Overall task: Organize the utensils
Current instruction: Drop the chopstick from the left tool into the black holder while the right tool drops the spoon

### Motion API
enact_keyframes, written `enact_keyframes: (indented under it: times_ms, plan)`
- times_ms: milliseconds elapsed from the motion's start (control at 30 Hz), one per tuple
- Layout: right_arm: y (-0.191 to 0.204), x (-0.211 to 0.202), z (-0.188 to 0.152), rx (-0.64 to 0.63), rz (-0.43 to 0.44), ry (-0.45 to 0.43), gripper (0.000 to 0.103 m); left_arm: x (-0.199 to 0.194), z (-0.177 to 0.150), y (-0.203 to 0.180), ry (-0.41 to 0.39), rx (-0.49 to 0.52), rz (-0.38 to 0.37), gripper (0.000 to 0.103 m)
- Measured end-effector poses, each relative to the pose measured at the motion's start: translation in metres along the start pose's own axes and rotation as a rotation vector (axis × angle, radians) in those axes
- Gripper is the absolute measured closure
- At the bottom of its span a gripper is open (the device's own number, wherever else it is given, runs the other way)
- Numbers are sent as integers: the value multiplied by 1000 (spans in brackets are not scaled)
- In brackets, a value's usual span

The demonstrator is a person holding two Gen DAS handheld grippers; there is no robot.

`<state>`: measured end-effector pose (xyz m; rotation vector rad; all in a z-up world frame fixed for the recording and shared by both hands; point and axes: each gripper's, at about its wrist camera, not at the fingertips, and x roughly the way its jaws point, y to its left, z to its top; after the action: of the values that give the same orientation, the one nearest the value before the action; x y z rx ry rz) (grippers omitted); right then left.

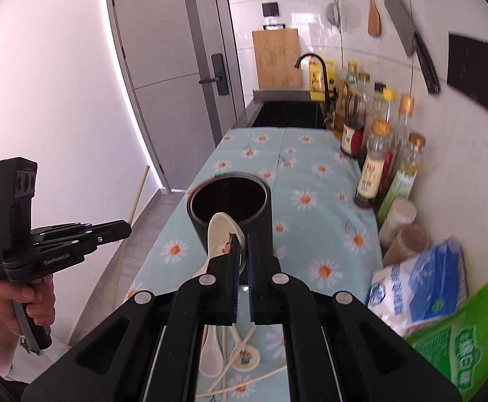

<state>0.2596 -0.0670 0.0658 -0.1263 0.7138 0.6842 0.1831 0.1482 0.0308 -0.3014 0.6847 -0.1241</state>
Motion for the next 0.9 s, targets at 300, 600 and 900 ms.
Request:
enact_keyframes:
  times_ms: [300, 600, 900]
  plan:
    - [3, 6, 50, -78, -66, -62, 98, -18, 49, -6, -196, 5, -121, 99]
    - [-1, 24, 89, -127, -132, -73, 98, -8, 90, -21, -361, 107, -174, 99]
    - [-6, 61, 104, -145, -165, -39, 98, 49, 101, -14, -382, 109, -203, 99]
